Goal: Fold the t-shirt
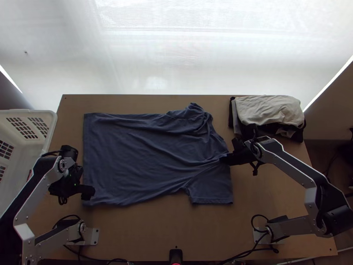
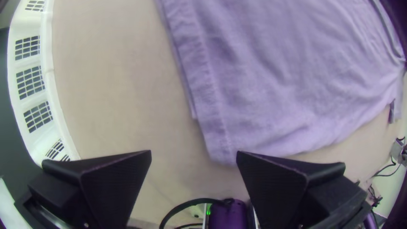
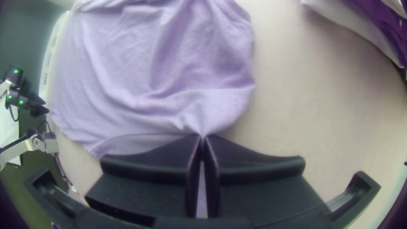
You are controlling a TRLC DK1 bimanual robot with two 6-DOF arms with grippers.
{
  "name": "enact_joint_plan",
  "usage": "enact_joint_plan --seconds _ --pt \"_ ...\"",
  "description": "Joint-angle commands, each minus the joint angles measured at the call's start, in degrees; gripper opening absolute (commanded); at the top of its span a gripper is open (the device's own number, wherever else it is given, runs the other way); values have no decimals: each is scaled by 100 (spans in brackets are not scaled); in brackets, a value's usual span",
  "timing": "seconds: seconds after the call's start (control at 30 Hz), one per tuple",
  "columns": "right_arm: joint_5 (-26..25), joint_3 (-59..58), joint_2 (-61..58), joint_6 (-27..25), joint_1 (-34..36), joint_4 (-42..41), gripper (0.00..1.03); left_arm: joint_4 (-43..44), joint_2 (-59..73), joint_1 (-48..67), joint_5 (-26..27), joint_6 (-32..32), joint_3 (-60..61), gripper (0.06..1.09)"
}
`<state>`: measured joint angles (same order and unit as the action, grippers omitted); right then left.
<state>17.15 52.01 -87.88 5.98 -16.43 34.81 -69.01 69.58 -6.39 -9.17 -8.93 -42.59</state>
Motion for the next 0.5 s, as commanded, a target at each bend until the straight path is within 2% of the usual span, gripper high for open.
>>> enact_joint_plan --seconds 0.0,0.07,0.13,0.2,0.47 --pt "-1 2 -10 9 -19 0 3 63 530 138 -59 207 110 103" --pt "-1 -24 -10 0 -19 0 3 178 565 191 -41 251 84 102" --pt "-1 -42 -10 0 -19 0 3 195 583 261 82 278 58 90" --pt "-1 -33 -10 9 -27 0 3 239 521 314 231 269 40 86" --pt "-18 46 -63 9 -27 0 3 239 565 587 644 339 14 86"
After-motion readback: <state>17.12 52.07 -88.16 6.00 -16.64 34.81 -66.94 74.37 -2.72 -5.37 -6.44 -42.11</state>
